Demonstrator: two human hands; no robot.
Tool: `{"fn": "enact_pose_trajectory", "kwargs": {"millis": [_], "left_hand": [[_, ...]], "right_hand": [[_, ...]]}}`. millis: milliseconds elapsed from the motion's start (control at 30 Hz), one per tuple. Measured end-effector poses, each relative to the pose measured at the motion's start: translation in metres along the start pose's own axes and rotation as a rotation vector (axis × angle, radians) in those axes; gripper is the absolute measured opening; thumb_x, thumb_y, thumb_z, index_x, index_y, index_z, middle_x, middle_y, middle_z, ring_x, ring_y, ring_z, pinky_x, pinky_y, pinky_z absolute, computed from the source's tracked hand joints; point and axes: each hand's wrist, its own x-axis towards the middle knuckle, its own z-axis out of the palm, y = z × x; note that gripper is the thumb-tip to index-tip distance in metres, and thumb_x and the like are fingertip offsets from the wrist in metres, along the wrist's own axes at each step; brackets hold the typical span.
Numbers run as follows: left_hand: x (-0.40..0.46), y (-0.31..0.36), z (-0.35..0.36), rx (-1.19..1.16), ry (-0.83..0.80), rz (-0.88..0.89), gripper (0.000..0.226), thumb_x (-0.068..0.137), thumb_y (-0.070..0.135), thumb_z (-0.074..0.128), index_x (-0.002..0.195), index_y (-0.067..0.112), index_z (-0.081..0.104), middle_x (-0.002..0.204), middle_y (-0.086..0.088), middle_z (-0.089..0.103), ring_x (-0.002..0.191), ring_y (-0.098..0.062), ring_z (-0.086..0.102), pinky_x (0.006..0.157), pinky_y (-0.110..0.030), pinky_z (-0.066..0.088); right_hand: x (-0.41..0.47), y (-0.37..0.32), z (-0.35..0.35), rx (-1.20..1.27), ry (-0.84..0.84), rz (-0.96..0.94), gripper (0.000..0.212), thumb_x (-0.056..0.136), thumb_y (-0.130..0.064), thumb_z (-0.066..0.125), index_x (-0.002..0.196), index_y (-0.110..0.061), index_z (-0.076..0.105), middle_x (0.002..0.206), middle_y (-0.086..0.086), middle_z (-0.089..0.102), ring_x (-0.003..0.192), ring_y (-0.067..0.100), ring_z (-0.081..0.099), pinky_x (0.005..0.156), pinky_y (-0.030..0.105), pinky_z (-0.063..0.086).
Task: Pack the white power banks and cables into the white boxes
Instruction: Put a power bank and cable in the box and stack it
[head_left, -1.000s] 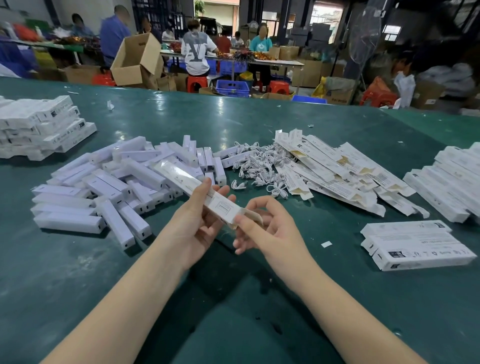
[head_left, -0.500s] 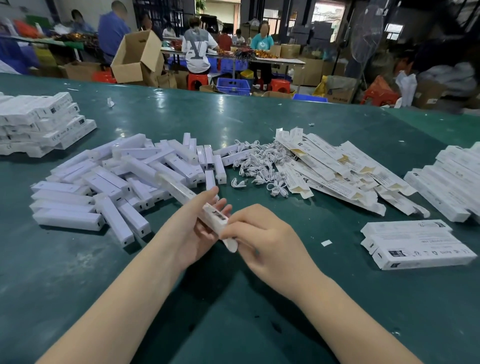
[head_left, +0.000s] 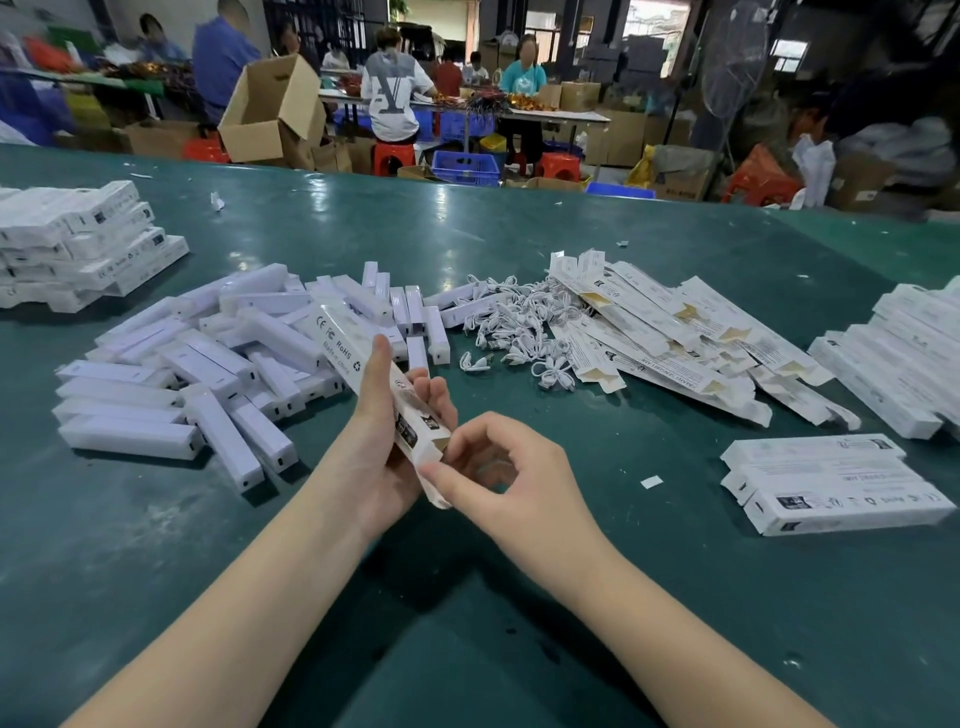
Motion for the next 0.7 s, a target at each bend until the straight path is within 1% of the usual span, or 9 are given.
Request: {"fn": "enact_pose_trajectory", "kwargs": {"millis": [200, 333, 400, 433, 467, 500, 533, 633, 700], "left_hand": [[0.005, -0.004, -0.002, -0.044, -0.020, 0.010, 0.062, 0.047, 0.056, 0.074, 0.084, 0.012, 0.051, 0.055, 0.002, 0.060, 0.044, -0.009, 0.058, 0.043, -0.018, 0.049], [0.006, -0.005, -0.005, -0.111, -0.066, 0.010, 0.058, 0.050, 0.055, 0.075, 0.085, 0.013, 0.054, 0.057, 0.004, 0.059, 0.047, -0.010, 0.060, 0.046, -0.019, 0.052], [0.008, -0.004, -0.006, -0.145, -0.087, 0.013, 0.055, 0.053, 0.053, 0.075, 0.085, 0.014, 0.055, 0.059, 0.006, 0.059, 0.052, -0.009, 0.062, 0.060, -0.020, 0.056], [0.008, -0.002, -0.007, -0.156, -0.095, 0.013, 0.053, 0.054, 0.053, 0.075, 0.084, 0.015, 0.055, 0.060, 0.007, 0.059, 0.054, -0.009, 0.063, 0.076, -0.021, 0.056], [0.008, -0.001, -0.008, -0.164, -0.103, 0.012, 0.052, 0.054, 0.052, 0.076, 0.084, 0.015, 0.056, 0.062, 0.007, 0.059, 0.056, -0.009, 0.064, 0.091, -0.023, 0.051], [0.008, 0.000, -0.008, -0.173, -0.116, 0.011, 0.050, 0.056, 0.051, 0.076, 0.084, 0.015, 0.056, 0.062, 0.008, 0.059, 0.057, -0.010, 0.064, 0.098, -0.025, 0.047], [0.007, 0.001, -0.008, -0.183, -0.132, 0.012, 0.048, 0.058, 0.051, 0.076, 0.083, 0.015, 0.057, 0.064, 0.008, 0.060, 0.059, -0.010, 0.064, 0.096, -0.024, 0.048], [0.006, 0.004, -0.008, -0.203, -0.162, 0.025, 0.043, 0.063, 0.045, 0.076, 0.086, 0.014, 0.058, 0.068, 0.007, 0.062, 0.060, -0.011, 0.065, 0.062, -0.023, 0.056], [0.005, 0.005, -0.006, -0.209, -0.149, 0.038, 0.043, 0.065, 0.042, 0.076, 0.089, 0.013, 0.056, 0.067, 0.006, 0.063, 0.061, -0.012, 0.066, 0.057, -0.021, 0.055]], "right_hand": [[0.003, 0.006, 0.002, 0.116, 0.106, 0.073, 0.016, 0.076, -0.016, 0.083, 0.069, -0.022, 0.070, 0.067, -0.006, 0.070, 0.061, 0.003, 0.062, 0.063, 0.015, 0.049], [0.003, 0.008, 0.003, 0.216, 0.118, 0.104, 0.010, 0.075, -0.017, 0.085, 0.072, -0.020, 0.076, 0.079, -0.001, 0.072, 0.071, 0.008, 0.066, 0.070, 0.021, 0.051], [0.004, 0.009, 0.002, 0.194, 0.119, 0.107, 0.009, 0.076, -0.020, 0.084, 0.073, -0.025, 0.077, 0.087, 0.000, 0.070, 0.076, 0.009, 0.066, 0.074, 0.022, 0.050], [0.005, 0.009, 0.002, 0.183, 0.106, 0.116, 0.009, 0.079, -0.021, 0.082, 0.074, -0.027, 0.077, 0.089, -0.001, 0.070, 0.077, 0.008, 0.065, 0.075, 0.021, 0.050], [0.005, 0.008, 0.001, 0.167, 0.078, 0.127, 0.010, 0.082, -0.021, 0.079, 0.077, -0.029, 0.077, 0.092, -0.002, 0.071, 0.079, 0.007, 0.065, 0.076, 0.020, 0.049], [0.006, 0.008, 0.000, 0.160, 0.037, 0.137, 0.012, 0.086, -0.021, 0.075, 0.079, -0.030, 0.077, 0.095, -0.002, 0.072, 0.082, 0.007, 0.065, 0.078, 0.021, 0.050], [0.006, 0.007, -0.001, 0.176, -0.013, 0.147, 0.015, 0.090, -0.020, 0.071, 0.081, -0.031, 0.077, 0.097, -0.003, 0.073, 0.085, 0.008, 0.065, 0.079, 0.024, 0.052], [0.005, 0.002, -0.004, 0.287, -0.147, 0.170, 0.015, 0.092, -0.012, 0.067, 0.089, -0.025, 0.074, 0.087, -0.005, 0.071, 0.078, 0.007, 0.061, 0.070, 0.029, 0.059], [0.004, 0.000, -0.007, 0.305, -0.212, 0.174, 0.015, 0.090, -0.007, 0.068, 0.100, -0.018, 0.072, 0.076, -0.005, 0.066, 0.068, 0.009, 0.060, 0.065, 0.028, 0.058]]}}
